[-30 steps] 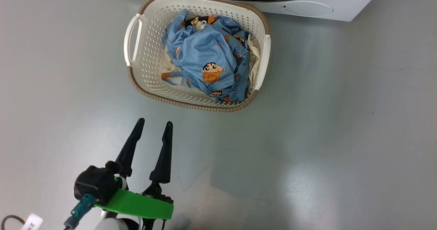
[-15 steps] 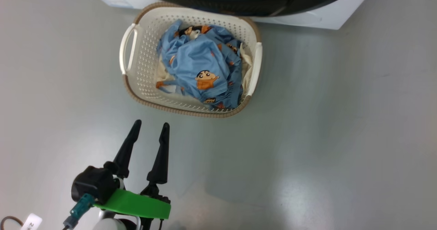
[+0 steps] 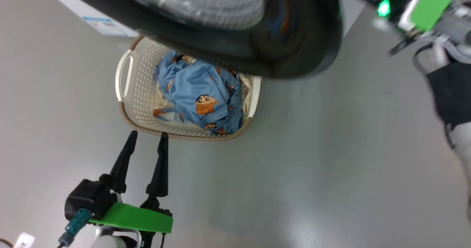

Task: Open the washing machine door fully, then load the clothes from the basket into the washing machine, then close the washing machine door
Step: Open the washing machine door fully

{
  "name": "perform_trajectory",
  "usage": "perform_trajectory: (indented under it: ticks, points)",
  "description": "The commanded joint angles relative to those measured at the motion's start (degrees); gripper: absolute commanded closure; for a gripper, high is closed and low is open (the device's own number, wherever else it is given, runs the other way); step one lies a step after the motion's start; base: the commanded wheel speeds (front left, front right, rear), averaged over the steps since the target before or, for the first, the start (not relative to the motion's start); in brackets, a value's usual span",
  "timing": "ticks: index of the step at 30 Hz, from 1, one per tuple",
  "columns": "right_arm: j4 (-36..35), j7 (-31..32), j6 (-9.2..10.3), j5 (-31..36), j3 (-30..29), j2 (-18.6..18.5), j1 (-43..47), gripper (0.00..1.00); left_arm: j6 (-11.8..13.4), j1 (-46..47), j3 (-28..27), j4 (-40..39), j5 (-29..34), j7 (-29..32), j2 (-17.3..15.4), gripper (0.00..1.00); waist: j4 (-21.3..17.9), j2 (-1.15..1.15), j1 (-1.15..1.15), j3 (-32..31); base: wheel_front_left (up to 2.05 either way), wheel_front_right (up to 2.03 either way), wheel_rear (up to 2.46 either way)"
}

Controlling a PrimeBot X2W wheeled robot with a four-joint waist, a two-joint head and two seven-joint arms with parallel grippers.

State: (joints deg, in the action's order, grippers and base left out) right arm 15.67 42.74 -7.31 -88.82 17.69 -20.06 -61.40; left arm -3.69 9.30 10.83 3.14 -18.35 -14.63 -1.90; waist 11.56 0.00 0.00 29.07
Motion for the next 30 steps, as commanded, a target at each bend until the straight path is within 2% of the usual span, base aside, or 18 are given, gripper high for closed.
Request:
perform_trajectory:
  ticks: [1, 15, 23, 30]
  points:
    - [-2.49, 0.98, -0.18, -0.15, 1.78, 1.99, 2.21, 1.0, -0.22, -0.88, -2.27, -0.81, 0.52, -0.37, -0.98, 0.0, -1.2, 0.0, 0.0, -1.43, 0.0, 0.0, 0.0]
    - [-9.43, 2.15, -0.18, -1.19, 11.21, 9.2, 13.88, 1.0, -0.93, -2.81, -3.93, 0.06, 1.32, -0.37, -0.98, 0.0, -3.4, 0.0, 0.0, -7.69, 0.0, 0.0, 0.0]
    - [-11.03, -1.01, -0.18, -0.93, 15.0, 13.99, 20.01, 1.0, -0.88, -3.77, -3.76, 0.25, 1.1, -0.37, -0.98, 0.0, -2.87, 0.0, 0.0, -10.23, 0.0, 0.0, 0.0]
    - [-10.59, -3.93, -0.18, -0.84, 17.4, 15.87, 22.48, 1.0, -0.91, -3.92, -3.61, 0.23, 0.97, -0.37, -0.98, 0.0, -1.43, 0.0, 0.0, -11.4, 0.0, 0.0, 0.0]
